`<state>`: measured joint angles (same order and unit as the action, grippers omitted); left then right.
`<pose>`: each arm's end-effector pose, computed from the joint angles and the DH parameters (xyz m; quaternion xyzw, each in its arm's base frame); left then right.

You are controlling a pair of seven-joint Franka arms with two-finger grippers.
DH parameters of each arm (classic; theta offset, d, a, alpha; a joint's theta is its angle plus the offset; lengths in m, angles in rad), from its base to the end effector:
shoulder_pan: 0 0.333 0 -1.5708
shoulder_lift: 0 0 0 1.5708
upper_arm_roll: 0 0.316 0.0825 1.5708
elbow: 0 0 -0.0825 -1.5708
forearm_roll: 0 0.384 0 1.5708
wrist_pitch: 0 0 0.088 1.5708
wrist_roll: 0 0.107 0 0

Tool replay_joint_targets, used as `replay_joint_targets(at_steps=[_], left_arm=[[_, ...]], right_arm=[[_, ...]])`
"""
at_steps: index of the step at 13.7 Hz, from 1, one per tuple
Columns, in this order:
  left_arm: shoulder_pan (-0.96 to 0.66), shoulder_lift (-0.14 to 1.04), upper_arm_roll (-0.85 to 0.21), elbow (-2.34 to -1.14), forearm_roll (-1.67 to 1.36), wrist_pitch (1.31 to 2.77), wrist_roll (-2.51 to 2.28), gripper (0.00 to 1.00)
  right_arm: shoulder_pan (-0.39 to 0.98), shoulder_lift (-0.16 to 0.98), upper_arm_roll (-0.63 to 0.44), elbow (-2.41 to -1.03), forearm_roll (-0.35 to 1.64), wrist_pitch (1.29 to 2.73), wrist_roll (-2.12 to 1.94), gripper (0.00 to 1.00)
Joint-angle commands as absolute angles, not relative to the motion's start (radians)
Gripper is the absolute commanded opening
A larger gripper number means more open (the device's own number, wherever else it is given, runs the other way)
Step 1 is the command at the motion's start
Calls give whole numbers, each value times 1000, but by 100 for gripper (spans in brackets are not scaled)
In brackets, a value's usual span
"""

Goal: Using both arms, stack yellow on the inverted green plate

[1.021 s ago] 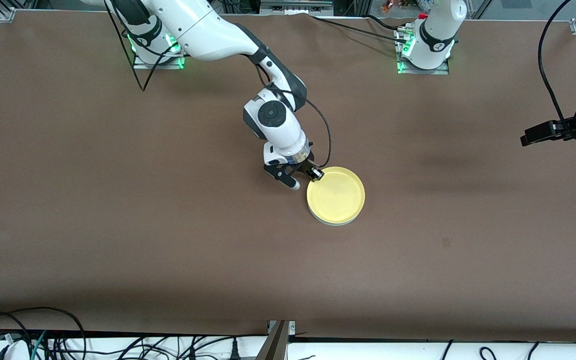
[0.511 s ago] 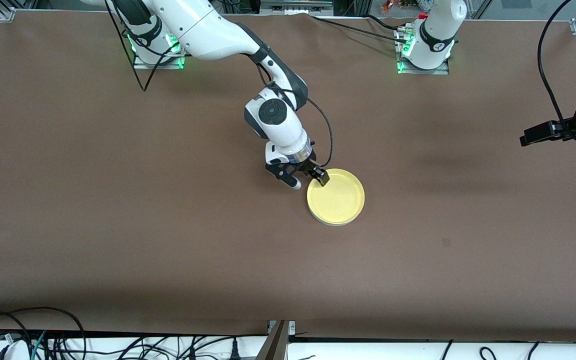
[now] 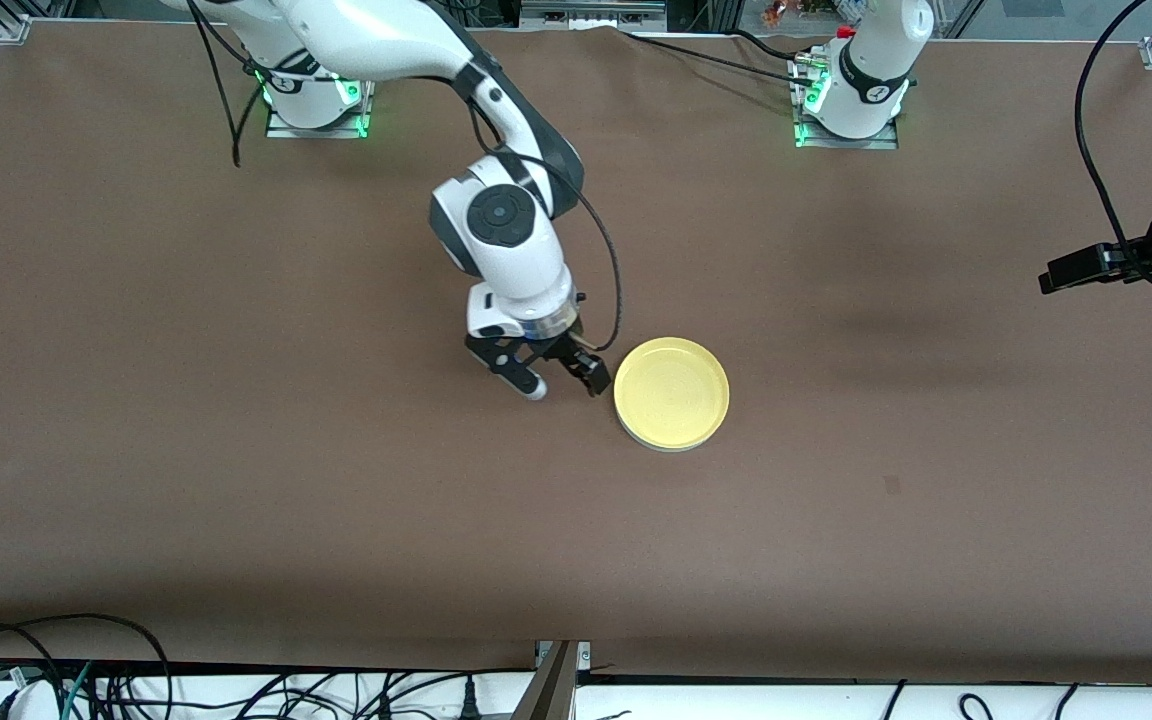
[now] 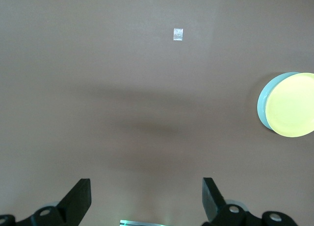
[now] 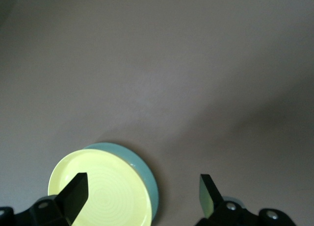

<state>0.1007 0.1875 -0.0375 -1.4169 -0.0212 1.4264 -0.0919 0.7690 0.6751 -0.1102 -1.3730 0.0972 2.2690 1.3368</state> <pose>0.5930 0.0371 0.5769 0.9930 0.0766 -0.0890 0.0128 0.5801 0.4758 0.3420 -0.9333 0.3409 -0.0545 0.0986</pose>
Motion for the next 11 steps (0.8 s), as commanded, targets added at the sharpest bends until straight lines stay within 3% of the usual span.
replay_joint_targets(at_steps=[1, 11], left_arm=[[106, 186, -40, -1417, -54, 1431, -71, 100], [107, 190, -37, -1417, -51, 1431, -71, 100]], right_arm=[[761, 606, -143, -1401, 98, 2169, 1266, 100], [528, 425, -153, -1431, 213, 1875, 885, 100]])
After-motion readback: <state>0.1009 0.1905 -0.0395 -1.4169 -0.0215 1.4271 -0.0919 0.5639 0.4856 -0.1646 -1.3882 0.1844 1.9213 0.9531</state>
